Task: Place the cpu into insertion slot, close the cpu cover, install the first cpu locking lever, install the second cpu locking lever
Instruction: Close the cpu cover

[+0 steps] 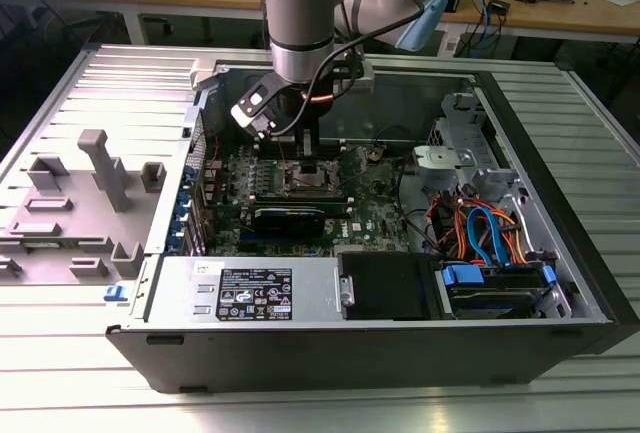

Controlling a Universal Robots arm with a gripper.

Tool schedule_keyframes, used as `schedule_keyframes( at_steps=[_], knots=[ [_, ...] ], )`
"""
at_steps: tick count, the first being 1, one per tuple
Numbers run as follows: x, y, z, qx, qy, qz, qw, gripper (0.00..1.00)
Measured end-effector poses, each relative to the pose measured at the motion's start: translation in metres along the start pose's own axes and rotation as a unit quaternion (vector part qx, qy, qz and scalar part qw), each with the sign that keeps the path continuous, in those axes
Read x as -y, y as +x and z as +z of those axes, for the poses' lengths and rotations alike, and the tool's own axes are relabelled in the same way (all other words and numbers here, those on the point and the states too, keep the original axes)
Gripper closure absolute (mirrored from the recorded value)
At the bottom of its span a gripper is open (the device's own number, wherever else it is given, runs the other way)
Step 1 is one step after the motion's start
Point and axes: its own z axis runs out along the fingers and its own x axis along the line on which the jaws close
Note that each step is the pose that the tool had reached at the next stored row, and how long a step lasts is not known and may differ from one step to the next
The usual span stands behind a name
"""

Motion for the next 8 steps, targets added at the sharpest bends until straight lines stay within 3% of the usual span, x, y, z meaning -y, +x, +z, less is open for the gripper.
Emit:
schedule_keyframes(
  at_steps=[4, 8],
  knots=[
    [-0.0047, -0.0001, 0.0001, 0.0001, 0.0000, 0.000, 1.0000, 0.89],
    [-0.0053, -0.0001, -0.0052, 0.0000, 0.0002, 0.000, 1.0000, 0.89]
  ],
)
